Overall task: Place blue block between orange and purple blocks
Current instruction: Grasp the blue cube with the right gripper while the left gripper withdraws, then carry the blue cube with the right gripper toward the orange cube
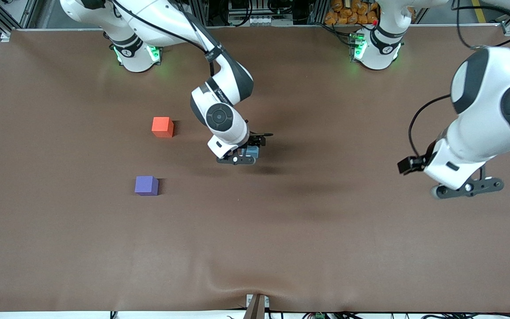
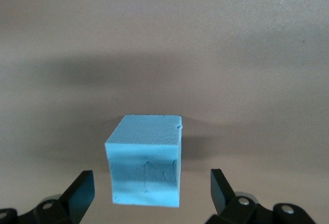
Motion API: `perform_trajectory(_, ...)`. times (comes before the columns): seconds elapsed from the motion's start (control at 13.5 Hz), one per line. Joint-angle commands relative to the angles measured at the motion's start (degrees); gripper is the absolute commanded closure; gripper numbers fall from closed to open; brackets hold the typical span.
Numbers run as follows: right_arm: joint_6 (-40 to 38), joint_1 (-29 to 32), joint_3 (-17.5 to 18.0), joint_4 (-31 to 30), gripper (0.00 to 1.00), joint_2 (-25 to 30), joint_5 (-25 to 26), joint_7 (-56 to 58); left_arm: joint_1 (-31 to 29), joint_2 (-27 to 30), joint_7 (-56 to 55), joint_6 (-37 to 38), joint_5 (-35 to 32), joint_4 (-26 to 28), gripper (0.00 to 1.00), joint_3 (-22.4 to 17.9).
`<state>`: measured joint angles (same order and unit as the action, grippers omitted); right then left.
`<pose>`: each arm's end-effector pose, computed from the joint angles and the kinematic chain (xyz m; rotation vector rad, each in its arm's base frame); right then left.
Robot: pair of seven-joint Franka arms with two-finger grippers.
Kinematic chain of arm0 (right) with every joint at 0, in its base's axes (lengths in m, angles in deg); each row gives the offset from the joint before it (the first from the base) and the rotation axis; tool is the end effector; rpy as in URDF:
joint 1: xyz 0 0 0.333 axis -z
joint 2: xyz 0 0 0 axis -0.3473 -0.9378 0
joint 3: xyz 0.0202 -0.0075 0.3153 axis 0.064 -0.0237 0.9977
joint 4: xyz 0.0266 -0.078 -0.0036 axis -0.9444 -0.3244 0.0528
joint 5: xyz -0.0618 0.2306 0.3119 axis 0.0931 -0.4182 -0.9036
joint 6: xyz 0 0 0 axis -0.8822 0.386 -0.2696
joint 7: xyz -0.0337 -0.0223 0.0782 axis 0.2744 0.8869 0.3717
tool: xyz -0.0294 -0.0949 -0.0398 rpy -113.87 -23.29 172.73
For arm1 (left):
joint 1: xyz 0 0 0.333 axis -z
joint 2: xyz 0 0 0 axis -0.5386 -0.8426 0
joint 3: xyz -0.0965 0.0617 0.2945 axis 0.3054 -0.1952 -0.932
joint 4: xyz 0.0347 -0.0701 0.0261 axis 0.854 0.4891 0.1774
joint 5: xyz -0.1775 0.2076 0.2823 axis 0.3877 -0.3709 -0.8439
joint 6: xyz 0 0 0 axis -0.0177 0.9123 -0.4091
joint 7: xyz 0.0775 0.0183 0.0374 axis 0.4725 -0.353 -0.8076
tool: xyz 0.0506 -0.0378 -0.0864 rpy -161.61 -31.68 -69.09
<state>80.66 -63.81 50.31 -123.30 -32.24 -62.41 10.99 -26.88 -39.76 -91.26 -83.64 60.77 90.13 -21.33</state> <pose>0.4876 0.4674 0.2331 -3.0066 0.1134 0.2887 0.6309 -0.1238 0.5304 -3.0022 -0.1694 0.1378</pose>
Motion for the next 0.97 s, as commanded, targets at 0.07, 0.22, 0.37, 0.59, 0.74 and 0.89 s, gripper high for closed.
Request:
perform_trajectory(0.07, 2.3, -0.9, -0.6, 0.3, 0.0, -0.8, 1.4, -1.6, -0.8, 6.5, 3.2, 4.6, 1.0, 5.3, 0.0, 0.5)
perform_trajectory(0.22, 3.1, -1.2, -0.6, 0.3, 0.0, -1.4, 1.4, -2.1, -0.6, 10.3, 4.9, 4.7, 1.1, 9.4, 0.0, 0.3)
perform_trajectory(0.37, 3.8, -1.8, -0.6, 0.3, 0.0, -1.8, 1.4, -2.3, -0.8, 15.9, 7.8, 4.5, 1.3, 15.1, 0.0, 0.0)
perform_trajectory(0.59, 5.1, -2.5, -0.6, 0.2, 0.0, -2.7, 1.4, -2.3, -2.3, 20.2, 14.6, 4.4, 1.3, 18.6, 0.0, -0.1)
perform_trajectory(0.74, 4.7, -2.4, -0.7, 0.2, 0.62, -2.7, 1.5, -2.8, -4.2, 21.4, 19.3, 5.0, 1.4, 18.5, 0.0, 0.3)
perform_trajectory(0.89, 3.9, -1.8, -0.6, 0.3, 1.0, -2.3, 2.9, -2.7, -4.6, 22.6, 24.5, 5.3, 1.7, 18.2, 0.0, -0.8)
